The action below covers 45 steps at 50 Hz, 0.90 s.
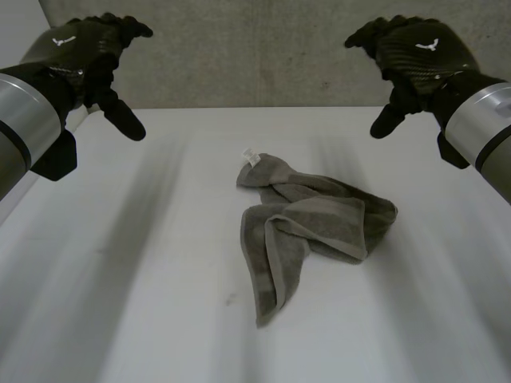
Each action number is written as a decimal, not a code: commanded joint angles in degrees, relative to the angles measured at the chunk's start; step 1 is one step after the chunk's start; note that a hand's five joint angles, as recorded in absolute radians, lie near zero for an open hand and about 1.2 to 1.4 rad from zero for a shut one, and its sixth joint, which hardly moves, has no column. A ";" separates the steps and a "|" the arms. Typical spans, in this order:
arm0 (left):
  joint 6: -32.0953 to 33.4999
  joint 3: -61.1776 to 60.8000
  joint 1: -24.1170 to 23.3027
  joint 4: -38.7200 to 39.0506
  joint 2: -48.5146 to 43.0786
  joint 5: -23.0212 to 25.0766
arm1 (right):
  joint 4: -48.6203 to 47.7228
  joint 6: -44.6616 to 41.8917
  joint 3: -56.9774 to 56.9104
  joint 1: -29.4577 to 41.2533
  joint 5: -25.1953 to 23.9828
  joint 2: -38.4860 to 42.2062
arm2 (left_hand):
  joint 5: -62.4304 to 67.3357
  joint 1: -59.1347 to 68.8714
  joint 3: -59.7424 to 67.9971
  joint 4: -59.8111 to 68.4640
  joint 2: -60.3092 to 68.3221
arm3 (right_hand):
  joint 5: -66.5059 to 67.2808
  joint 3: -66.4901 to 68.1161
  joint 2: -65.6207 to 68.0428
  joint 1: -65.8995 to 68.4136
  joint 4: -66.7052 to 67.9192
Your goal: Fold the towel.
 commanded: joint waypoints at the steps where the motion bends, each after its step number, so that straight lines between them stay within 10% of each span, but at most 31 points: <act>1: 4.53 -0.42 0.04 -1.03 -1.42 1.68 | 1.21 -0.21 0.43 0.21 -4.86 1.56 | -1.16 0.35 0.45 0.50 0.61 | -2.45 -1.85 -2.42 -1.21 -2.94; 14: 8.31 -4.37 -0.31 2.13 -5.64 1.59 | 20.54 0.40 -4.93 3.91 2.44 12.11 | -1.16 0.35 0.45 0.50 0.61 | -2.45 -1.85 -2.42 -1.21 -2.94; 28: 8.48 -17.73 0.92 16.81 -6.52 1.50 | 1.12 0.40 0.16 14.10 5.87 26.09 | -0.65 0.85 0.95 1.01 1.12 | -0.68 -0.09 -0.66 0.55 -1.17; 35: 8.40 -23.96 0.92 23.13 -6.78 2.03 | -7.92 -0.48 -2.38 15.51 5.34 27.59 | -0.49 1.02 1.12 1.17 1.29 | 67.46 68.05 67.48 68.70 66.97; 45: 7.87 -24.50 0.31 30.17 -12.50 8.09 | -7.49 -0.39 -5.29 14.98 -0.99 12.99 | -0.32 1.19 1.29 1.34 1.46 | 67.55 68.15 67.58 68.79 67.06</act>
